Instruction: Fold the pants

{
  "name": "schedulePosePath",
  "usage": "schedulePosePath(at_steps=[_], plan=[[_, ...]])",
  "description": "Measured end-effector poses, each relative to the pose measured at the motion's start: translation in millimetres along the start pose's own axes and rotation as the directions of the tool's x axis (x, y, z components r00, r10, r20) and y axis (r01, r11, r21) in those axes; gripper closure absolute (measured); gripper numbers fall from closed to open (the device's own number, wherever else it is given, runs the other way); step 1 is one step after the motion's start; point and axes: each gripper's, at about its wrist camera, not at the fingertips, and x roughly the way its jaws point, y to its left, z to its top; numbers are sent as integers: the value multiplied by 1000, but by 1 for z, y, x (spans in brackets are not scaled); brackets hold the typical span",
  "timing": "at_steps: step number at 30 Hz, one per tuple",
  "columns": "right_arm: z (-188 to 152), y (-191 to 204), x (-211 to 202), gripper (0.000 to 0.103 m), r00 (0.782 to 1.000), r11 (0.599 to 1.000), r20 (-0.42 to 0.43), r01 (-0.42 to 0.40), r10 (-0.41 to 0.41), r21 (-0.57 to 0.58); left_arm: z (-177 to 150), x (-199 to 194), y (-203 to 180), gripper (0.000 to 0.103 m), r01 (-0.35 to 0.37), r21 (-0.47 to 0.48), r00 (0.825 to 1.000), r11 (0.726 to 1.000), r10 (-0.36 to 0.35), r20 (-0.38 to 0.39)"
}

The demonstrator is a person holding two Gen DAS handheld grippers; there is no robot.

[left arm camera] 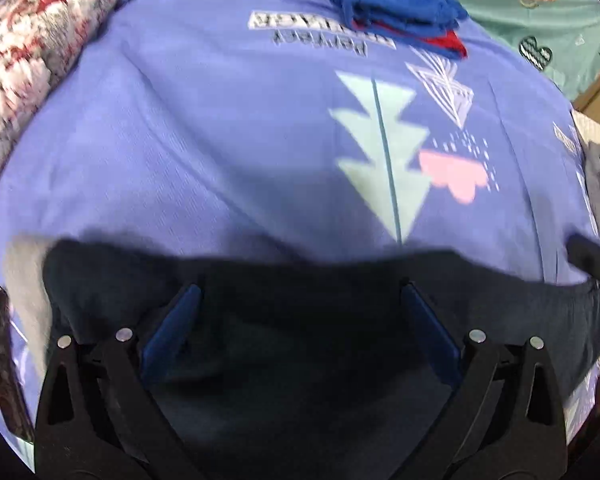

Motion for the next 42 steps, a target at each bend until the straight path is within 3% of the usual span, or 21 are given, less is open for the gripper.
schedulePosePath(at_steps=[3,6,9,11,13,15,18,21,24,31,38,42], plan=[[25,26,53,71,993,997,-93,-69,65,-44,-16,-4,1,2,11,24,1000,1000,-11,11],[26,40,82,71,971,987,-199,-147,133,-57,-29,-9,-3,2,-1,73,1000,997,1,8],[15,47,87,73,954,980,-252,-184,161,-71,-38,-10,-6,2,-25,122,1000,992,24,7],[1,51,80,75,929,963,-292,-260,228,-75,-37,-19,1,2,9,95,1000,995,-11,17],[-9,47,79,76,916,958,-313,-281,249,-61,-32,-31,12,2,55,40,998,998,-57,32],[-19,46,74,76,913,953,-319,-293,256,-75,-23,-44,21,2,53,-11,996,999,-53,72],[-32,53,67,76,927,956,-312,-261,210,-133,-9,-45,18,2,6,-18,996,1000,-5,86],[-38,56,64,77,938,960,-295,-234,181,-155,-4,-29,1,2,5,35,999,999,-6,48],[-41,59,64,76,941,960,-293,-226,171,-166,-13,-8,-10,2,-60,101,998,993,60,6],[-32,39,61,71,916,958,-312,-280,251,-53,-29,-2,-5,2,-73,124,997,990,71,20],[-21,52,68,71,907,955,-321,-294,272,-22,-32,-5,-3,2,-62,113,998,992,58,40],[-15,56,81,71,883,942,-336,-334,327,40,-36,-8,0,2,-44,107,998,993,39,52]])
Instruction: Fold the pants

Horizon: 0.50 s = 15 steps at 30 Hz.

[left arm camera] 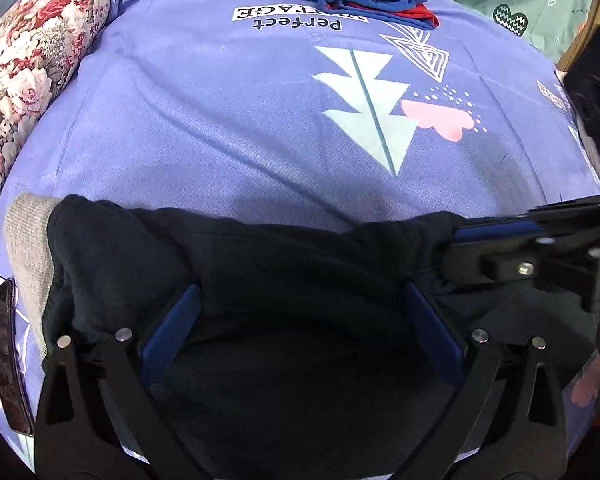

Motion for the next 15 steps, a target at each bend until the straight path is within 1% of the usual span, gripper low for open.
schedulePosePath(at_steps=[2,4,6,8,11,13,15], plan=[[5,-2,7,69,1000,999,-22,-13,14,40,-2,-1,1,2,9,0,1000,1000,-9,3],[8,-4,9,69,998,996,-41,-43,46,74,-3,-3,3,2,18,0,1000,1000,-18,4],[10,-4,9,71,996,995,-68,-47,53,89,-4,-4,4,2,26,6,1000,1000,-26,6],[8,-4,9,73,994,995,-97,-39,48,88,-5,-4,4,2,33,12,999,999,-33,10],[5,2,14,73,991,998,-130,-10,19,67,-6,-4,4,2,38,12,999,999,-38,13],[7,2,19,74,991,996,-130,-3,14,87,-6,-4,4,2,33,10,999,999,-33,14],[12,0,23,79,994,993,-107,9,3,115,-7,-4,4,2,35,6,999,999,-35,16]])
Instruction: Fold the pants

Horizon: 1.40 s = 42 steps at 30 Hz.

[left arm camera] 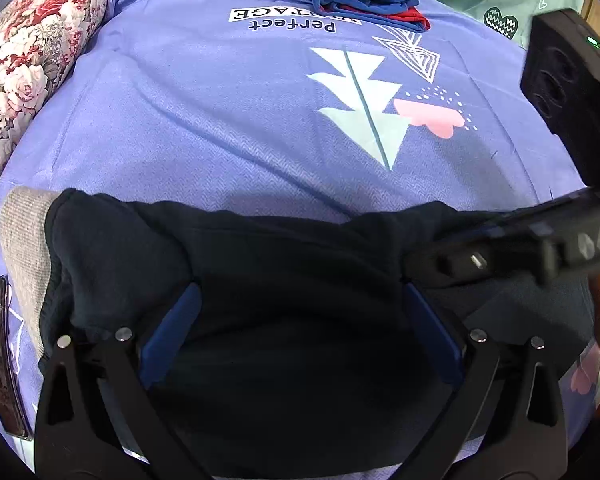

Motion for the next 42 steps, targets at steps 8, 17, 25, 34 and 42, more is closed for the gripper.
schedulePosePath(at_steps=[8,17,25,34,42], plan=[[2,5,-28,93,990,998,140,14,-6,-56,-10,-9,-4,2,-10,26,1000,1000,10,9],[23,15,-6,95,940,932,259,283,-223,-224,-16,-1,-7,2,-28,92,999,995,26,19],[33,-12,-38,79,819,841,419,504,-392,-198,-11,-5,-3,2,2,79,1000,997,-2,7],[-25,20,-42,81,937,890,311,274,-161,-365,6,-38,9,2,-43,8,993,999,42,112],[-18,-10,-61,89,743,816,493,568,-452,-108,10,-42,64,2,-184,-137,976,973,198,92]])
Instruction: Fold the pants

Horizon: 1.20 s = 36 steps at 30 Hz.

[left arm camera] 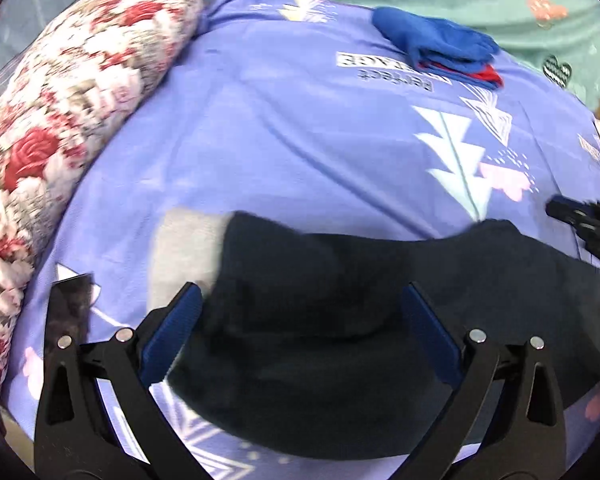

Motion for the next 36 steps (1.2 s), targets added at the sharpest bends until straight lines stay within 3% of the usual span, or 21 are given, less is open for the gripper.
schedulePosePath(at_steps=[1,3,6,7,9,11,12,13,14,15,16,17,19,22,25,27,29,31,33,34,36], plan=[[1,3,-11,89,983,983,18,-182,182,34,0,-1,6,2,-7,-6,1000,1000,7,6],[2,16,-18,86,966,966,25,-259,259,15,1,1,12,2,-28,-14,1000,1000,28,4],[5,43,-5,85,922,923,-40,-384,384,7,4,16,19,2,-56,-29,998,998,55,-22],[8,51,7,85,913,916,-67,-401,401,13,5,24,22,2,-95,-32,995,995,94,-37],[8,58,22,85,914,921,-118,-388,389,31,7,37,29,2,-86,-50,995,995,84,-51],[13,40,44,103,905,909,-114,-395,410,130,9,47,49,2,-28,-127,998,992,20,-68],[14,24,48,103,895,890,-102,-409,435,202,9,55,64,2,29,-201,995,979,-48,-90],[13,16,48,103,894,882,-91,-407,438,238,9,61,78,2,90,-283,986,955,-125,-108],[13,14,43,98,930,917,-88,-331,357,223,8,63,84,2,116,-323,981,939,-158,-108],[11,14,36,93,980,971,-85,-164,181,172,9,61,88,2,127,-333,980,934,-169,-101],[10,14,31,93,990,984,-77,-104,115,142,11,58,87,2,123,-329,981,936,-166,-105],[8,13,29,93,984,978,-80,-144,157,154,11,54,86,2,116,-324,983,939,-156,-101],[4,8,18,93,947,929,-52,-300,318,216,13,42,81,2,85,-292,989,953,-116,-87],[6,32,-8,93,964,961,7,-265,265,82,14,19,81,2,86,-281,995,956,-99,-31],[6,52,-8,88,937,937,-19,-349,349,37,16,11,86,2,57,-300,997,952,-67,-24],[5,57,1,80,942,943,-44,-333,333,24,13,23,91,2,17,-331,997,943,-40,-65],[0,49,19,79,968,972,-94,-233,234,28,7,35,95,2,31,-362,995,932,-63,-77],[-1,28,20,74,967,967,-92,-226,238,121,5,44,96,2,-14,-349,995,937,-21,-98],[-2,9,7,67,990,984,-97,-85,101,155,6,48,94,2,-36,-339,994,940,0,-105],[-6,1,-4,66,992,983,-83,-80,94,164,8,46,92,2,-48,-336,994,941,10,-112],[-23,-29,-37,58,979,957,-39,-186,199,225,11,39,87,2,-83,-309,991,947,47,-122]])
